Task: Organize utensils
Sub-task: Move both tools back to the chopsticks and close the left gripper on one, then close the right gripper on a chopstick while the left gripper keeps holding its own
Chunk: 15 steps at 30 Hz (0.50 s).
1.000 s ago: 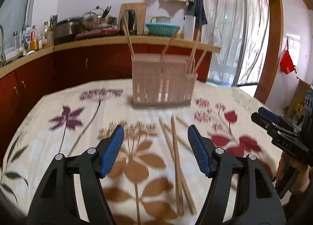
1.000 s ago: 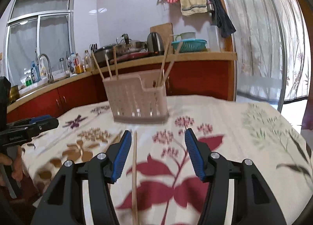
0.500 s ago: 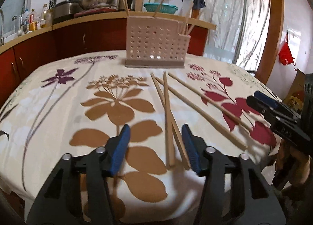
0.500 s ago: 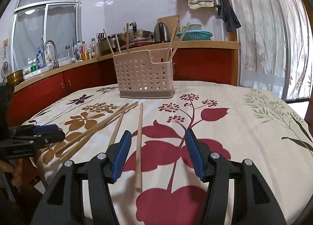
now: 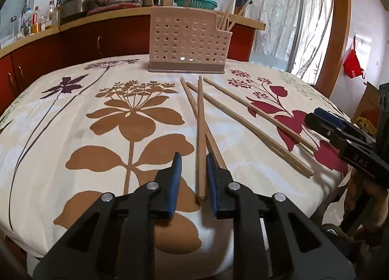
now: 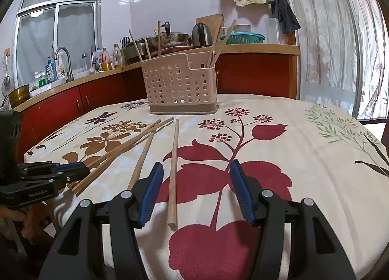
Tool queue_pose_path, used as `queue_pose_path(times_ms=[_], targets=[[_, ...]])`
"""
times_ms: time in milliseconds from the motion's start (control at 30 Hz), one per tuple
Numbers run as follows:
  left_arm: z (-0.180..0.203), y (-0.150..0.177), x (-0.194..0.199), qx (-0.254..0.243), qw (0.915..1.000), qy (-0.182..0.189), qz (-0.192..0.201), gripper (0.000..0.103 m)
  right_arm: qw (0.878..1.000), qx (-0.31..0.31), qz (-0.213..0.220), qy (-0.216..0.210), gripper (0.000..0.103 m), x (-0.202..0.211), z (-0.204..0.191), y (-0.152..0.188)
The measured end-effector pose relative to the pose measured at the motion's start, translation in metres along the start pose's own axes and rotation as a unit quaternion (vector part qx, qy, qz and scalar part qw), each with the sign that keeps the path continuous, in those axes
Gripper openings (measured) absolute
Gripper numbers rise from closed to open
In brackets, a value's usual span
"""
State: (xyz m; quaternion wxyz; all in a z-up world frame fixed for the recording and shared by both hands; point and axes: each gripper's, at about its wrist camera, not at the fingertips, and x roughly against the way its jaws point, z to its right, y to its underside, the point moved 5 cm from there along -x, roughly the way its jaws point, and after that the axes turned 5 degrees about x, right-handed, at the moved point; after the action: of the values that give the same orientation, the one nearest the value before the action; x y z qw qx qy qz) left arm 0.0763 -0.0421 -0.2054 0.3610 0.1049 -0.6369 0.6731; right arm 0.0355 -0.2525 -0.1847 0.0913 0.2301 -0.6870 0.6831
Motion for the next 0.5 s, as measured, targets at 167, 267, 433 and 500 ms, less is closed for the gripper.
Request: queue_pose_path(times_ms=[167,267,433,500], targets=[[-0.0001,-0.0001,-0.0001,0.001,1.0,0.001,0.004,0.009,1.0,-0.001,0.0,0.0,0.056,-0.0007,0.0006,0.0007],[0.0,-0.0001,0.0004,0.0,1.0,0.005,0.009,0.007,1.0,0.001,-0.001,0.0,0.056,-0.0012,0.0002,0.0008],[-0.0034,-0.0021,0.0023,0.0,0.9998,-0.003,0.017,0.007,1.0,0.005,-0.004,-0.004,0.056,-0.0031,-0.0014,0.0024],[-0.0071,-0.0029,0.0035,0.003,0.9997,-0.008,0.021,0.007,1.0,0.007,-0.004,-0.007,0.056,-0.0037,-0.0032,0.0029]])
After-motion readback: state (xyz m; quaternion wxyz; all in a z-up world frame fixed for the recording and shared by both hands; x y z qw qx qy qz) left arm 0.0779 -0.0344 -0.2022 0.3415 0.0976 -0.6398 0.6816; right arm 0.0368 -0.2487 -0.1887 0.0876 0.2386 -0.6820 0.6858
